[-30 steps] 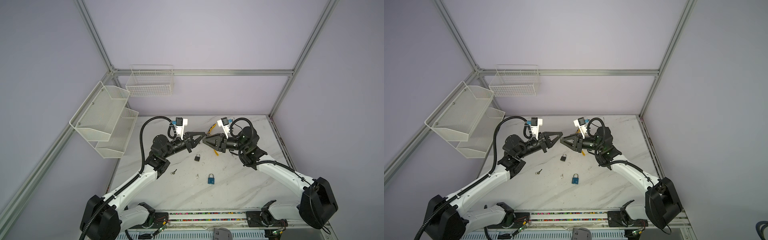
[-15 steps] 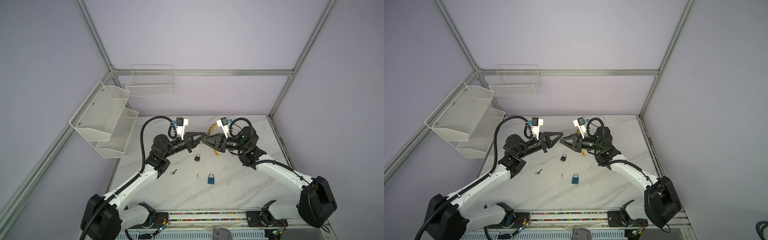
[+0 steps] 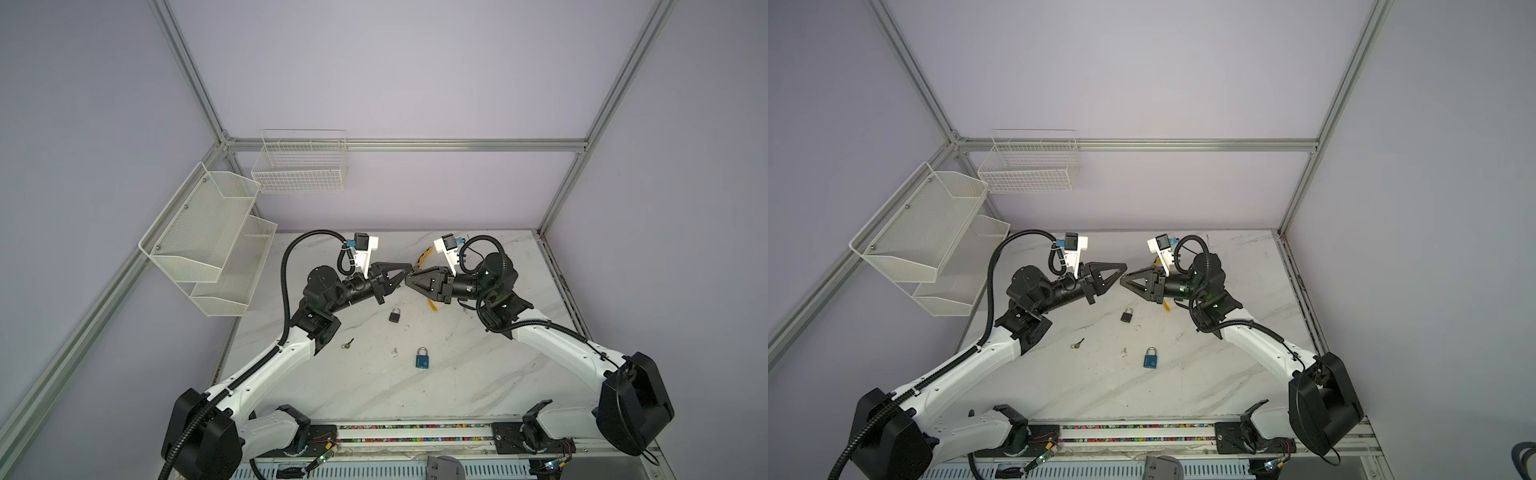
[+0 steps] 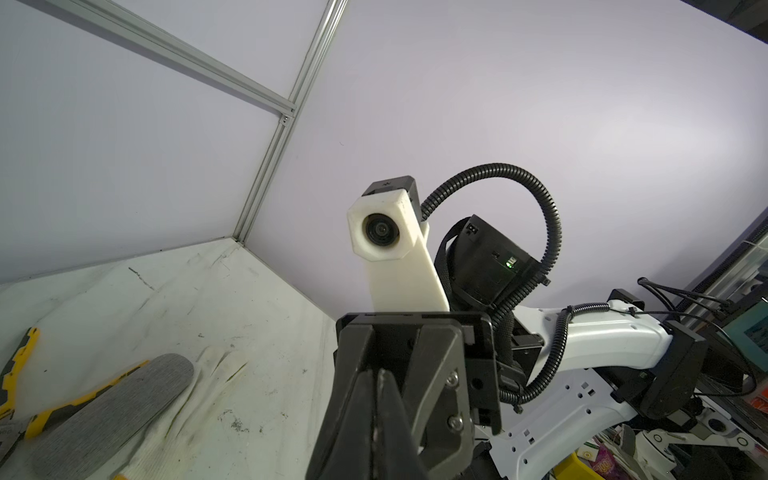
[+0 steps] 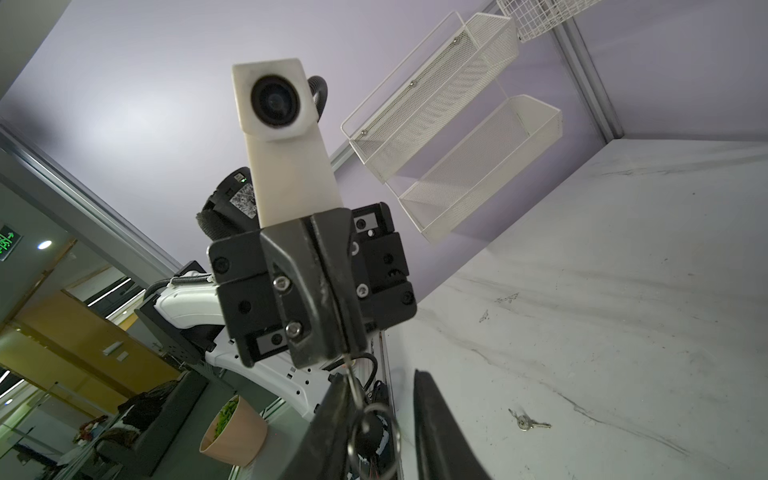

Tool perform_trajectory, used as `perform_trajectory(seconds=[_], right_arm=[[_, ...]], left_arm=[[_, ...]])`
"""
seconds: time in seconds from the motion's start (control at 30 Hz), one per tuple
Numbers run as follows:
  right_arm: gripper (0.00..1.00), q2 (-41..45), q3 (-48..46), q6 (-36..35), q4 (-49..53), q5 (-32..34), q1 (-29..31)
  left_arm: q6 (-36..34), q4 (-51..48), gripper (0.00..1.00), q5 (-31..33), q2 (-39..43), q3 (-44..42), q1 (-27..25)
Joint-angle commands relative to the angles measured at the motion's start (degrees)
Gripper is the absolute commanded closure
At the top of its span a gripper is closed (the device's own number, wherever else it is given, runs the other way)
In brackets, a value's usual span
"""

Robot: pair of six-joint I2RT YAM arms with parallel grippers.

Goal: Unlock with the key

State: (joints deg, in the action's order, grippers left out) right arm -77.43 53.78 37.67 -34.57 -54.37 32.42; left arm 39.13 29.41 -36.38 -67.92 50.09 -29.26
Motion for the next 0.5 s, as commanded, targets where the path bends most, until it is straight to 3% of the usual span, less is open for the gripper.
perform_trajectory(seconds=[0.0,0.13,0.27,0.47], right_arm=[[0.70,2.36,2.38,-1.61,1.18,1.02,-0.26],[0.70,1.92,3.45,-3.74,3.78,1.15,-0.26],[0.61,2.68,3.90,-4.65,4.79,1.92,-0.25],[0.66,2.33,4.45,-6.91,7.36,2.51,-0.26]], left_arm=[[-1.87,1.02,1.00,-0.88,0.85,5.64,0.25],[-1.95,0.92,1.00,-0.80,0.67,5.79,0.21],[-2.04,0.66,1.00,-0.71,0.53,5.71,0.18],[-2.33,0.06,1.00,-0.53,0.42,6.05,0.25]])
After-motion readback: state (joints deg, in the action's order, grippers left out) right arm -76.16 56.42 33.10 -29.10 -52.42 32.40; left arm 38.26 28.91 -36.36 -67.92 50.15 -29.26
